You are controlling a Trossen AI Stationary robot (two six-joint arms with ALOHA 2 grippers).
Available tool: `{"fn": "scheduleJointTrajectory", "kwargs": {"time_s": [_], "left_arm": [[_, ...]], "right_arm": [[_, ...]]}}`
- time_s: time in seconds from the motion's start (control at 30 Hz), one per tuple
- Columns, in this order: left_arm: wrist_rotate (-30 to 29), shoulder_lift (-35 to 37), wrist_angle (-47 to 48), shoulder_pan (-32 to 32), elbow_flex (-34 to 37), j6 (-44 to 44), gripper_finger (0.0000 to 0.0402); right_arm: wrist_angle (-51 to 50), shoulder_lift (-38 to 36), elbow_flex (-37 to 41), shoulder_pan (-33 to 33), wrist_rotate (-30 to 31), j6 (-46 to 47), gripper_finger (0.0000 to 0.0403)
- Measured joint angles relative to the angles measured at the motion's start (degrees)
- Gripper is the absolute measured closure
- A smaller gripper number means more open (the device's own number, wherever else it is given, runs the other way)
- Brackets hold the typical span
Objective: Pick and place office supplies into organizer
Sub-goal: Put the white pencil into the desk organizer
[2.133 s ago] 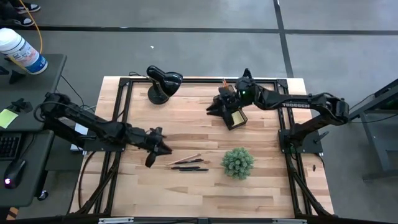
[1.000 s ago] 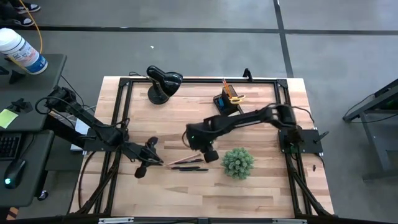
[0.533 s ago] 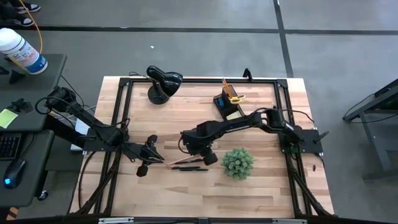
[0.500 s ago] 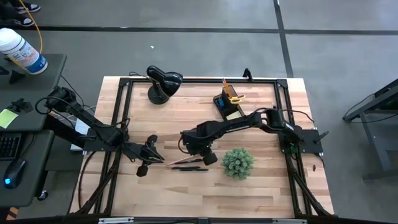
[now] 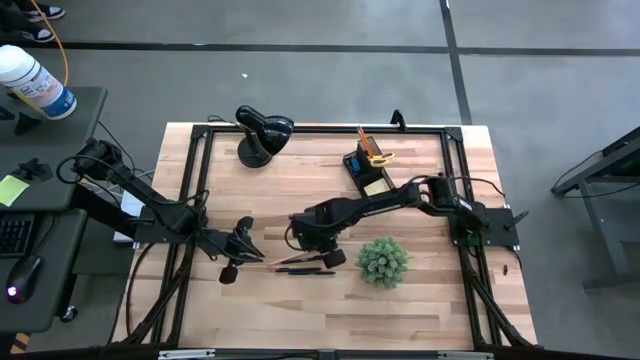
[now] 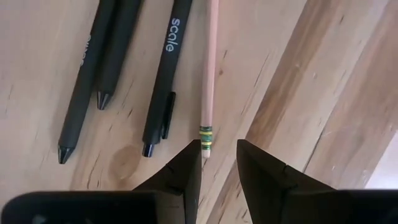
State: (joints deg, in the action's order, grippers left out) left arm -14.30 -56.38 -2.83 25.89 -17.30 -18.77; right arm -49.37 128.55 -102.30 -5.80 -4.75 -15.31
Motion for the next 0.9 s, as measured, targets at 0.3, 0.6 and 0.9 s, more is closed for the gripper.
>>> {"fn": "scheduleJointTrajectory", "kwargs": {"time_s": [0.3, 0.6, 0.9], "left_arm": [[0.0, 0.0, 0.0, 0.0, 0.0, 0.5, 0.0357], [0.0, 0.0, 0.3, 0.0, 0.0, 0.5, 0.0357], [-0.1, 0.0, 0.5, 0.0, 0.0, 0.5, 0.0357]], "right_arm": [[-1.3, 0.0, 0.0, -0.2, -0.2, 2.4, 0.0304], [-0.3, 0.0, 0.0, -0.2, -2.5, 2.6, 0.0304], [-1.6, 0.4, 0.1, 1.0, -4.4, 2.7, 0.0304]]}}
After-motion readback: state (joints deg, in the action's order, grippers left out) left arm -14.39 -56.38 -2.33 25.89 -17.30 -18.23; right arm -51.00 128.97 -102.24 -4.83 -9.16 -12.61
